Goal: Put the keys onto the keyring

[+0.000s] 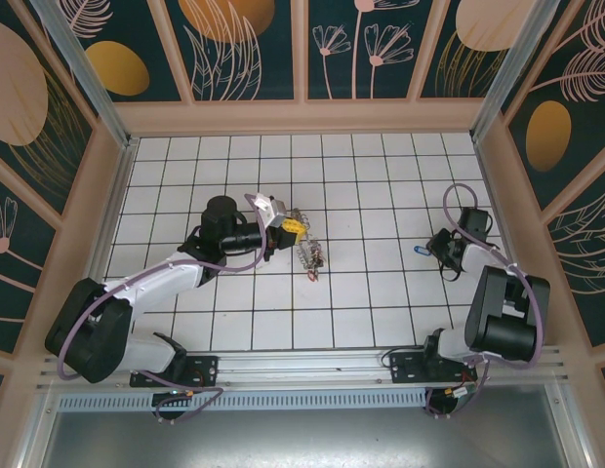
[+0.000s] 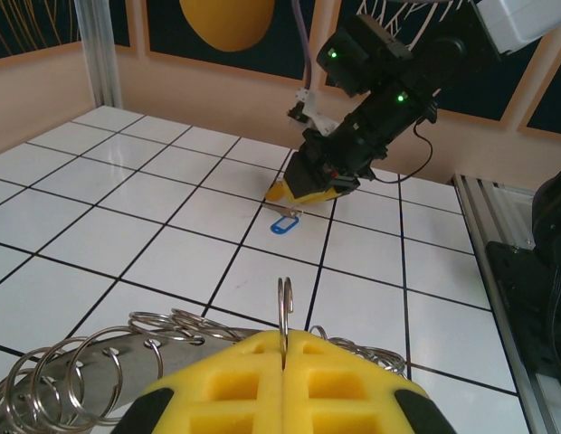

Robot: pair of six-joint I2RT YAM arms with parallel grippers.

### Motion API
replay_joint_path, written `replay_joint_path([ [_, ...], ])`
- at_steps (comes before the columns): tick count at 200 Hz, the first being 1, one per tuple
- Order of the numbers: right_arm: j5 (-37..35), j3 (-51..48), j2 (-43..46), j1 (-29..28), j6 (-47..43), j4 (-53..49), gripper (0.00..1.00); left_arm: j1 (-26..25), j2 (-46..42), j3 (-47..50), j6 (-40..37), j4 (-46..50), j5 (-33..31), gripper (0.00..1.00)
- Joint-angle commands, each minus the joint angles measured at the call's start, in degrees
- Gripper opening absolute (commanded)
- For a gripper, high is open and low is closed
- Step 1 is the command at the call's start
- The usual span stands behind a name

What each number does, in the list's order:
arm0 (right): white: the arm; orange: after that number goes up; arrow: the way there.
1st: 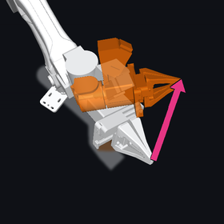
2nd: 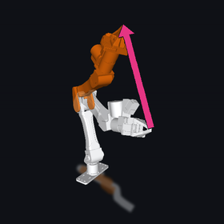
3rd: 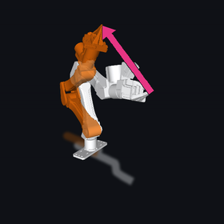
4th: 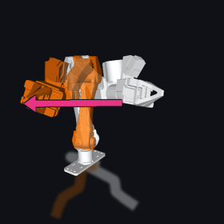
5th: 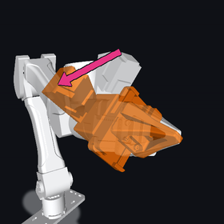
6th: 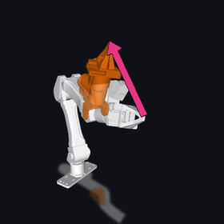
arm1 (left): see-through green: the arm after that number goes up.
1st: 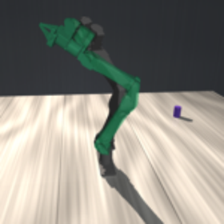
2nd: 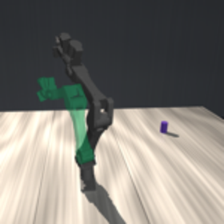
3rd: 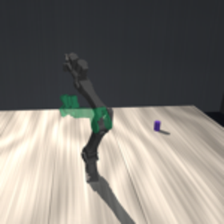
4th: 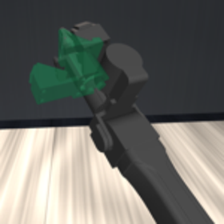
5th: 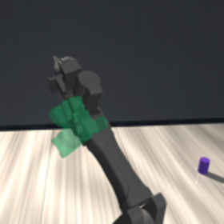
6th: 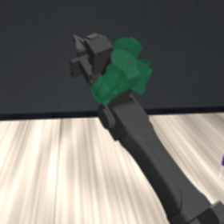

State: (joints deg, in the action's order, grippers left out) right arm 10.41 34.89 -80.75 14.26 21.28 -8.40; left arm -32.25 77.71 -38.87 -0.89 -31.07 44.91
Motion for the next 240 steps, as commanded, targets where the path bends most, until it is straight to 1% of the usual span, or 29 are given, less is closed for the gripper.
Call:
replay_joint_path([
  [1, 3.3, 2.14, -2.09, -0.03, -1.38, 0.03, 0.3, 0.16, -1.89, 0.02, 0.89, -4.09, 0.63, 0.0],
  [28, 3.69, 2.31, -3.52, -1.37, -1.41, -0.17, 0.28, 0.08, -1.88, -0.13, 1.13, -4.0, 0.63, 0.0],
  [64, 5.52, 1.93, -4.54, -4.35, -2.29, -0.72, 0.24, 0.15, -2.2, 0.12, 1.43, -3.91, 0.73, 0.0],
  [74, 5.56, 1.85, -4.58, -5.83, -2.23, -0.83, 0.21, 0.1, -2.29, 0.16, 1.42, -3.82, 0.72, 0.0],
  [97, 4.62, 1.32, -4.05, -9.35, -1.94, -0.29, 0.18, 0.13, -2.47, 0.11, 1.63, -3.82, 0.62, 0.0],
  [107, 4.14, 1.86, -4.1, -11.64, -2.11, -0.69, 0.13, 0.08, -2.59, 0.05, 1.77, -3.82, 0.6, 0.0],
  [117, 3.56, 2.46, -4.4, -13.31, -2.54, -1.34, 0.11, 0.09, -2.61, 0.01, 1.91, -3.83, 0.53, 0.0],
  [130, 1.53, 3.46, -4.63, -14.53, -2.8, -2.95, 0.13, 0.11, -2.71, -0.17, 2.09, -3.83, 0.46, 0.0],
  [162, -4.44, 4.82, -1.75, -15.25, -2.69, -5.59, 0.22, 0.08, -3.13, -0.03, 2.36, -3.73, 0.5, 0.0],
  [173, -5.43, 5.19, -1.0, -15.26, -3.04, -5.99, 0.26, 0.08, -3.2, 0.03, 2.38, -3.8, 0.29, 0.0],
  [184, -5.58, 5.65, -0.98, -15.25, -3.62, -6.36, 0.29, 0.08, -3.26, 0.02, 2.45, -3.89, 0.28, 0.0],
  [240, -4.72, 7.37, -3.81, -16.7, -4.47, -6.59, 0.29, 0.1, -3.23, 0.04, 2.47, -3.83, -0.16, 0.0],
])
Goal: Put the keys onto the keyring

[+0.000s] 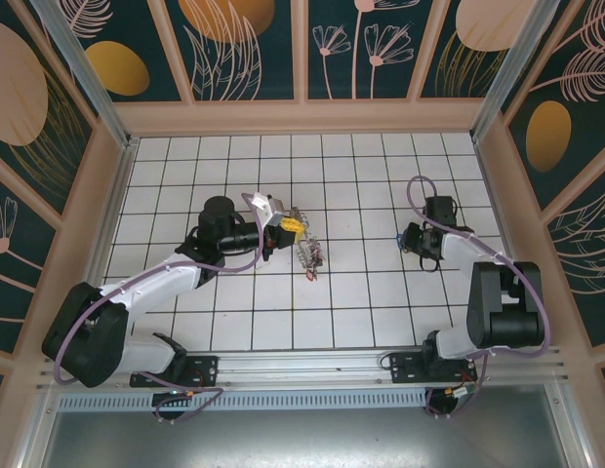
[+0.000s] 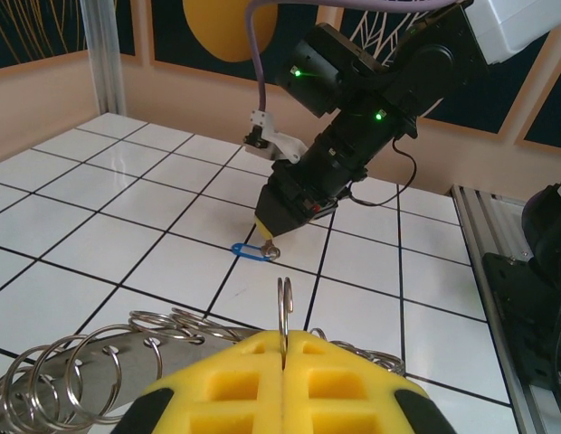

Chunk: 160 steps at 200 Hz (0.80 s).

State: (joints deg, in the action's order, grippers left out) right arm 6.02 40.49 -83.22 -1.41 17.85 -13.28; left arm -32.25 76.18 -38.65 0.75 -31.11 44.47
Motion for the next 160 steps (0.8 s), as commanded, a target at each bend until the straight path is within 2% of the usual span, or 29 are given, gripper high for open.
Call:
replay_joint_path([
  [1, -0.32, 1.78, -1.43, -1.04, -1.0, -1.73, 0.29, 0.09, -1.67, -0.19, 0.83, -3.78, 0.27, 0.0],
  [55, -1.36, 2.18, -3.39, -1.81, -0.26, -2.89, 0.27, 0.08, -1.49, -0.2, 0.87, -3.45, 0.18, 0.0],
  [132, -1.1, 2.42, -3.11, -3.41, -0.7, -3.15, 0.1, 0.1, -0.94, -0.63, 1.08, -3.69, 0.18, 0.0],
  [160, -1.92, 2.67, -3.74, -4.01, -0.71, -4.01, 0.12, 0.1, -0.73, -0.72, 1.2, -3.68, 0.27, 0.0],
])
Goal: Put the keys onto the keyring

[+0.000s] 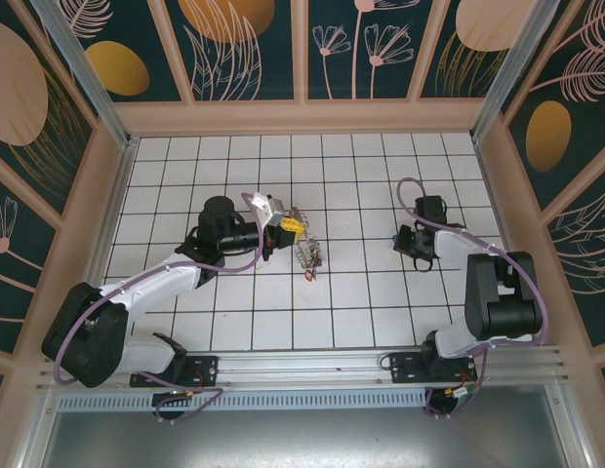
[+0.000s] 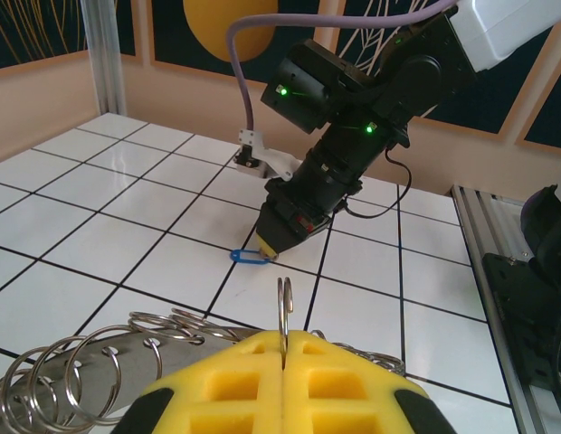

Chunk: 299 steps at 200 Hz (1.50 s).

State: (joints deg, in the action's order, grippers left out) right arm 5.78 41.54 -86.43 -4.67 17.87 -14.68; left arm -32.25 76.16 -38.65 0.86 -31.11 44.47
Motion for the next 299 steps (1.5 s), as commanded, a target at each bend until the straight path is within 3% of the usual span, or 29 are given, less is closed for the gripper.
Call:
replay_joint_path([
  [1, -1.71, 1.62, -0.55, -0.77, -0.69, -2.58, 0.12, 0.09, -0.68, -0.72, 1.08, -3.64, 0.27, 0.0],
  [42, -2.09, 1.61, -1.34, -1.13, -0.7, -2.2, 0.14, 0.1, -0.82, -0.46, 1.31, -3.7, 0.25, 0.0],
  [74, -2.44, 1.88, -1.08, -1.74, -0.6, -2.25, 0.11, 0.08, -1.12, -0.21, 1.19, -3.69, 0.1, 0.0],
  [85, -3.1, 2.13, -0.73, -1.99, -0.54, -2.48, 0.03, 0.08, -1.14, -0.2, 1.18, -3.65, 0.12, 0.0],
  [128, -3.63, 3.17, 4.27, -4.69, -2.87, -4.31, 0.01, 0.09, -1.51, -0.11, 0.89, -3.52, -0.41, 0.0],
  [150, 0.64, 4.41, 9.06, -6.96, -5.08, -6.37, 0.01, 0.08, -2.48, 0.5, 0.81, -4.07, -2.08, 0.0],
  [201, 21.02, 6.0, 13.22, -10.54, -6.35, -13.33, 0.0, 0.08, -4.85, 2.48, 1.18, -6.51, -6.94, 0.0],
  [262, 28.25, 4.46, 12.25, -25.59, -4.5, -20.26, 0.0, 0.14, -7.45, 3.88, 0.89, -5.89, -9.27, 0.0],
  [283, 28.58, 3.48, 10.96, -26.36, -4.9, -21.58, 0.0, 0.08, -9.08, 4.88, 0.46, -5.19, -10.96, 0.0],
  [299, 24.46, 3.6, 8.48, -24.86, -5.47, -20.67, 0.0, 0.08, -10.1, 5.93, -0.27, -5.23, -11.81, 0.0],
])
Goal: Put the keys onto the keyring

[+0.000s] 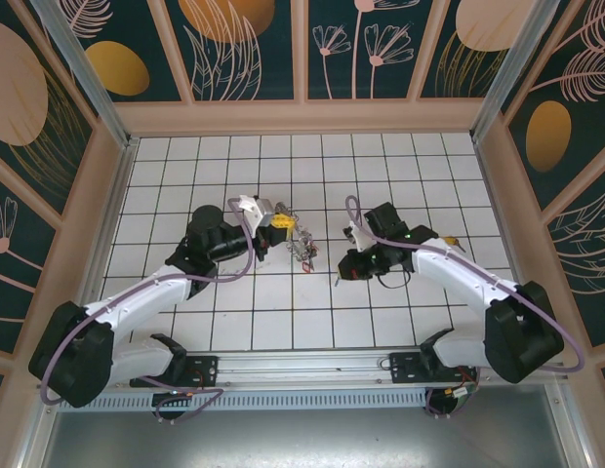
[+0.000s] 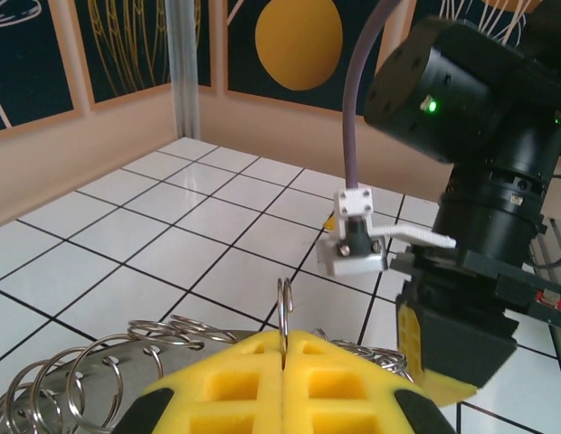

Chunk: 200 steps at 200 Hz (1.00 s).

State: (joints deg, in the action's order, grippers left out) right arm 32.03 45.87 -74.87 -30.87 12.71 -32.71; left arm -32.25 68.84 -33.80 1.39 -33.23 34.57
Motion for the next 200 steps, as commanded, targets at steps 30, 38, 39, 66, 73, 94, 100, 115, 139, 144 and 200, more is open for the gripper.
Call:
replay_joint_path([
  [30, -1.53, -0.76, -9.61, 6.56, 0.91, 5.68, 0.0, 0.09, -2.67, 0.2, -2.2, -0.42, -1.12, 0.0],
  [38, -1.93, -0.33, -11.24, 7.16, 0.75, 7.04, 0.0, 0.15, -2.67, -0.13, -2.34, 0.15, -0.99, 0.0],
  [39, -2.16, -0.23, -11.59, 7.28, 0.67, 7.33, 0.0, 0.16, -2.66, -0.17, -2.35, 0.21, -0.95, 0.0],
  [66, -4.26, 2.52, -16.44, 9.16, -0.29, 9.4, 0.01, 0.08, -2.67, 0.16, -2.32, 0.02, -0.73, 0.0],
  [73, -4.9, 3.1, -17.43, 9.6, -0.47, 9.53, 0.02, 0.08, -2.47, 0.14, -2.35, -0.03, -0.6, 0.0],
  [94, -7.03, 5.44, -20.35, 9.97, -1.76, 9.42, 0.04, 0.13, -1.45, -0.17, -1.95, -0.07, -0.07, 0.0],
  [100, -6.9, 5.84, -20.83, 9.97, -2.04, 9.63, 0.06, 0.08, -1.19, -0.29, -1.72, -0.16, 0.06, 0.0],
  [115, -7.4, 6.44, -21.65, 10.02, -1.98, 10.91, 0.09, 0.08, -0.69, -0.3, -1.57, -0.7, 0.22, 0.0],
  [139, -7.86, 6.83, -22.39, 9.89, -1.35, 11.73, 0.16, 0.08, 0.32, -0.82, -1.56, -0.78, 0.5, 0.0],
  [144, -8.16, 6.63, -22.13, 9.89, -1.05, 11.99, 0.17, 0.08, 0.48, -0.91, -1.54, -0.74, 0.67, 0.0],
  [200, -8.87, 4.63, -19.48, 9.64, 0.48, 12.96, 0.21, 0.16, 2.5, -1.88, -1.72, -0.94, 1.29, 0.0],
])
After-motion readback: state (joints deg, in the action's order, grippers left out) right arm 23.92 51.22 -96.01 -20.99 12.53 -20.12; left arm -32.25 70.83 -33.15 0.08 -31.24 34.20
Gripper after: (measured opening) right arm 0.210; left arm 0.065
